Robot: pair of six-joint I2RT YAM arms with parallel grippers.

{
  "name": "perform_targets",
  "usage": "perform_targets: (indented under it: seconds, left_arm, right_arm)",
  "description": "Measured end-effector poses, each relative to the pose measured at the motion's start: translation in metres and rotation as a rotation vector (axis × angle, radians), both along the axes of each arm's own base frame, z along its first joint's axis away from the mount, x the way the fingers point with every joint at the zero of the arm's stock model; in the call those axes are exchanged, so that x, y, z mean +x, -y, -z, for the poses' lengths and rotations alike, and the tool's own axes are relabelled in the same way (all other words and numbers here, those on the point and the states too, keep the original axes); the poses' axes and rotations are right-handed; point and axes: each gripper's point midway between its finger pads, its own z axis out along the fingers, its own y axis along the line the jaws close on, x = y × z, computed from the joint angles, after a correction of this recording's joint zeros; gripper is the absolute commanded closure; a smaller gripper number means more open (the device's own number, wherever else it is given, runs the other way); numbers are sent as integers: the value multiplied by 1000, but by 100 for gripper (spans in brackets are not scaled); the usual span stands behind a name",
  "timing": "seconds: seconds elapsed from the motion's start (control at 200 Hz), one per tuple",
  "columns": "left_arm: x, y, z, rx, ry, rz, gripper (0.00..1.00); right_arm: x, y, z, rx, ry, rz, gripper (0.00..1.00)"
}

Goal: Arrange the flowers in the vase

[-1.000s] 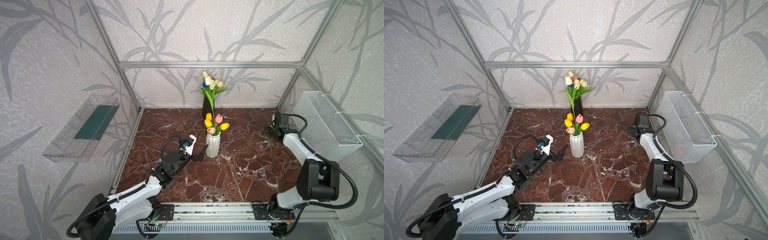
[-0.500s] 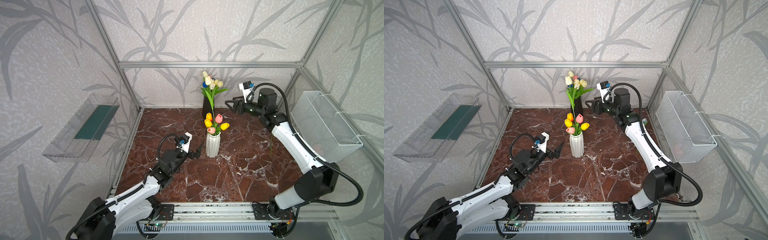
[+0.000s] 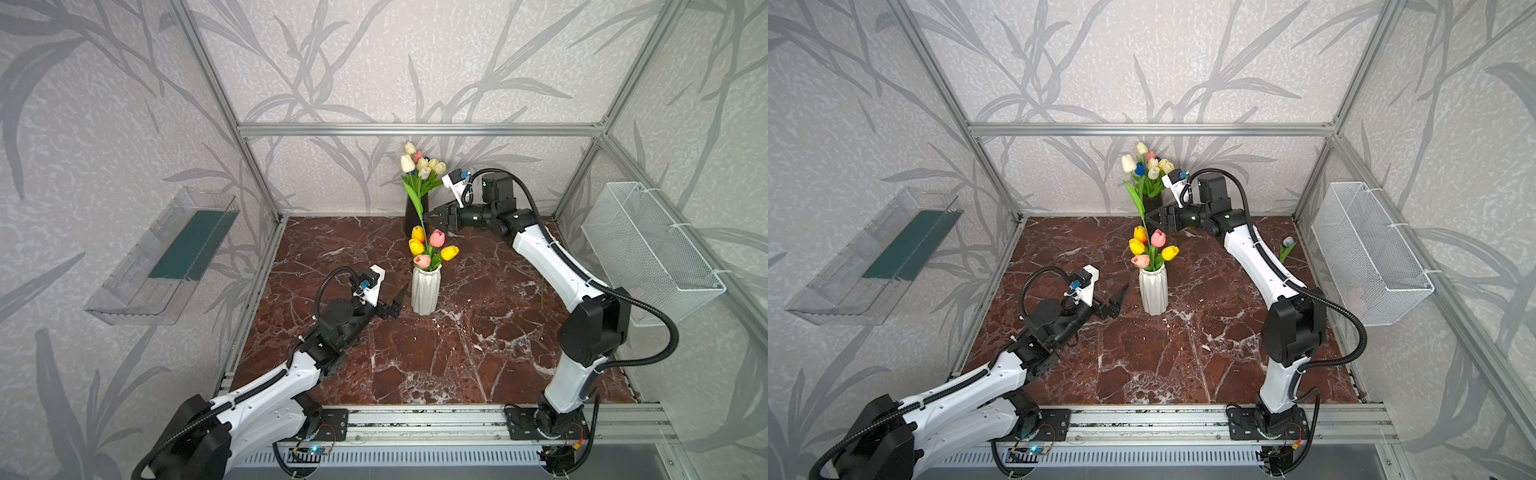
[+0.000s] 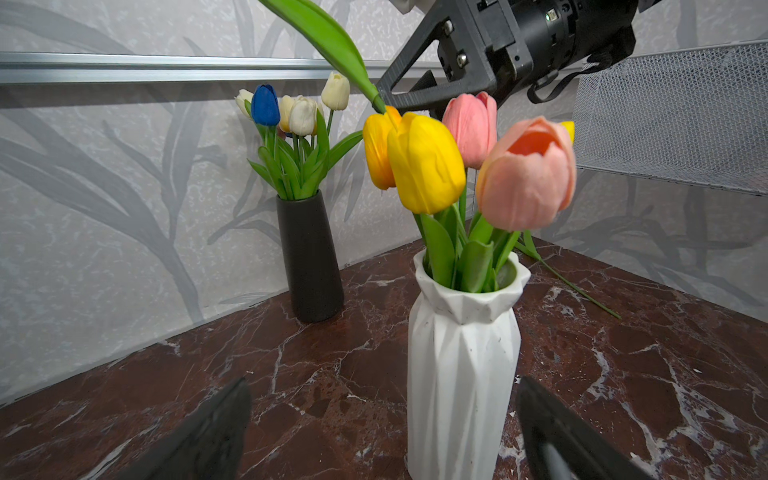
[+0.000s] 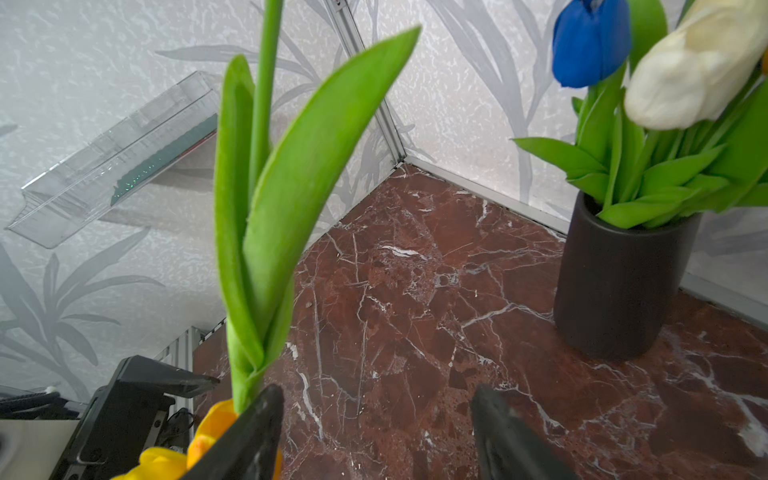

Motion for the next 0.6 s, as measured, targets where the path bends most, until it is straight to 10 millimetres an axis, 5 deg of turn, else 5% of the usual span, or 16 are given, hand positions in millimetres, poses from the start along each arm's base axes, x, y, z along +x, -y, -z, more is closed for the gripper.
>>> perform_targets:
  seconds: [0.27, 0.6]
  left_arm:
    - [0, 0, 0, 0, 0, 2, 1]
    - [0, 1, 0, 0, 0, 3, 1]
  right_arm:
    - [-7, -1, -10, 25, 0, -22, 29]
    - [-20, -8, -47, 88, 22, -84, 28]
